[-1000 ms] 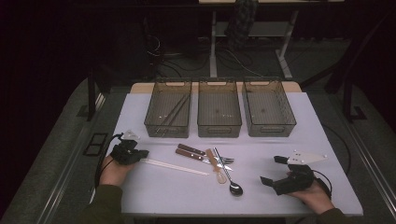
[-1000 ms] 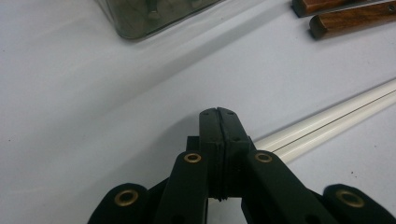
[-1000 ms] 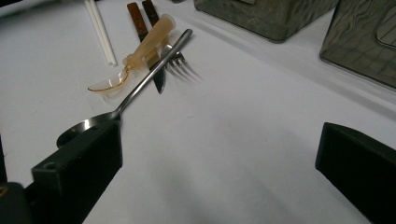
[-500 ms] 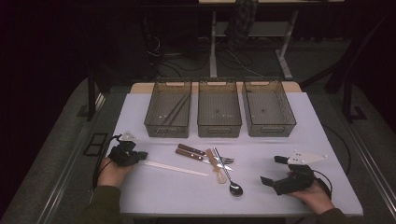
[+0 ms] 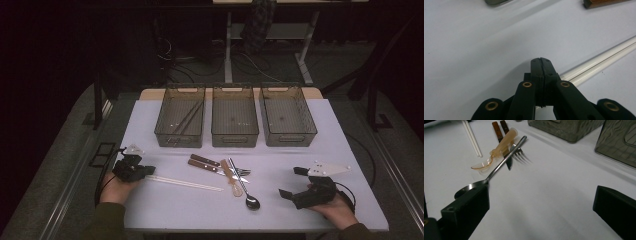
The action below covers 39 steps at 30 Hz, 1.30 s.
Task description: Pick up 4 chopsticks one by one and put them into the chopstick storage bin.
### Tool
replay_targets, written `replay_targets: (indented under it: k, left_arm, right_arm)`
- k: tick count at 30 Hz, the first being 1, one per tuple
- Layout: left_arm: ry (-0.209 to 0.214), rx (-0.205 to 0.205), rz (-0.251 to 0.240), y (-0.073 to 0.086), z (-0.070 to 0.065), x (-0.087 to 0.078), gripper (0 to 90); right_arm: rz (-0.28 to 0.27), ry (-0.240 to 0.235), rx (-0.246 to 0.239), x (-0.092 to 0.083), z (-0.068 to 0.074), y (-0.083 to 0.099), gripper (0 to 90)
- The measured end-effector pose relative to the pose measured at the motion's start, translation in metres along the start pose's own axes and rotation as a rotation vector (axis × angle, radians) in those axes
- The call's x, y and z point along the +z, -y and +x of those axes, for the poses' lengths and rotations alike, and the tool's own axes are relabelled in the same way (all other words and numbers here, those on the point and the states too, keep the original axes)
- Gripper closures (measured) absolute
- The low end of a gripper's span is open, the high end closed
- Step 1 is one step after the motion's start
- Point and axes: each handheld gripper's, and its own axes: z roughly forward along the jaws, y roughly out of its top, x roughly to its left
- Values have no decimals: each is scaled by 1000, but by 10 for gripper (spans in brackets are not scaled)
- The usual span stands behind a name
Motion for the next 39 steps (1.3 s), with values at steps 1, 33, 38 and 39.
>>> replay_targets:
  k: [1,33,38,39]
  left_arm:
    - [0,4,2,1,0,-1,887]
    - [315,419,-60,-56,-129,41,548]
    - [342,476,-25,-56,-142,49,642]
    - [342,483,-19,-56,-143,51,657]
  right_arm:
    - [0,0,0,0,0,0,5]
    - [6,1,-1,1,0,0,5]
    - [6,1,-3,2,0,0,5]
    - [6,1,-3,1,0,0,5]
